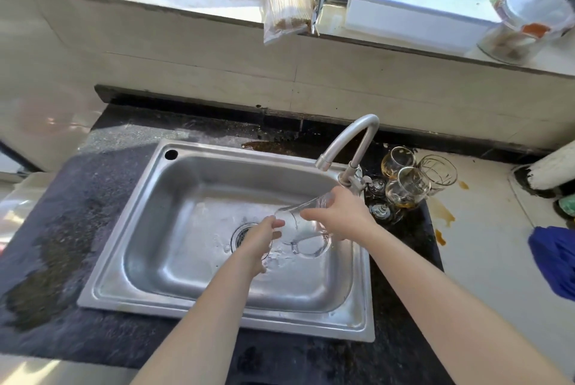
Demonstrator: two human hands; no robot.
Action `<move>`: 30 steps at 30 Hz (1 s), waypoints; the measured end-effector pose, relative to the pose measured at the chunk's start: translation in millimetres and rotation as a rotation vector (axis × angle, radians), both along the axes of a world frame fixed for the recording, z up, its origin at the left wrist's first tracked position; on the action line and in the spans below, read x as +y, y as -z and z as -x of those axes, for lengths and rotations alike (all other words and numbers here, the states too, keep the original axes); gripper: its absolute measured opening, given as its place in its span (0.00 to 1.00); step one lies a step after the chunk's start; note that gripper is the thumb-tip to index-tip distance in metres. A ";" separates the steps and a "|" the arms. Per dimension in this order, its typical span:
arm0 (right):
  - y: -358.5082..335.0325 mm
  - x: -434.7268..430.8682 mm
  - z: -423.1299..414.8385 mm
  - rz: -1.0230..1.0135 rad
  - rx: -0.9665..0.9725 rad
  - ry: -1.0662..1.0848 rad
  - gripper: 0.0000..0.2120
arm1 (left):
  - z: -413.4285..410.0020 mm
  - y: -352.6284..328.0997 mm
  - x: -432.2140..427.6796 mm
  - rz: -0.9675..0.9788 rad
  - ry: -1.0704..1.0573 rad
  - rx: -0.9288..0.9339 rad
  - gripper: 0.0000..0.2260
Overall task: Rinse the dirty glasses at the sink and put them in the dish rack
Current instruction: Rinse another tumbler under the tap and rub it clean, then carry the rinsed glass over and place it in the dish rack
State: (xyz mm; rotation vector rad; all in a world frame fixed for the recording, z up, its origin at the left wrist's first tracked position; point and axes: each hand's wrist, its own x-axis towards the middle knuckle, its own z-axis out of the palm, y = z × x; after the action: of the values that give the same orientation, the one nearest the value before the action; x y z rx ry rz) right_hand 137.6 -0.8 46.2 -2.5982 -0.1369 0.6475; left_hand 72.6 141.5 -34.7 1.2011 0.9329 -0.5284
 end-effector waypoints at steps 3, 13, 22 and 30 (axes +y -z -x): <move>-0.4 -1.5 5.2 0.038 -0.064 -0.040 0.30 | 7.6 -3.1 -4.0 -0.033 0.007 -0.010 0.18; -0.3 -22.1 40.3 -0.146 -0.043 0.134 0.27 | 36.9 -15.4 -20.7 -0.016 0.100 0.006 0.22; -9.3 -75.6 103.4 -0.885 0.409 0.716 0.21 | 57.0 -58.1 -30.3 -0.010 0.205 -0.307 0.17; -6.3 -122.1 208.1 -1.201 0.512 0.939 0.23 | 94.7 -97.5 -64.3 0.008 0.532 -0.514 0.19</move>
State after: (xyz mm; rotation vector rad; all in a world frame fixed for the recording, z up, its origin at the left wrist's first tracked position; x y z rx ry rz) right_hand -70.5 -122.9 52.5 -1.0792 0.6238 0.5558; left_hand -22.2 77.2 62.8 1.4903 0.1668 -0.5971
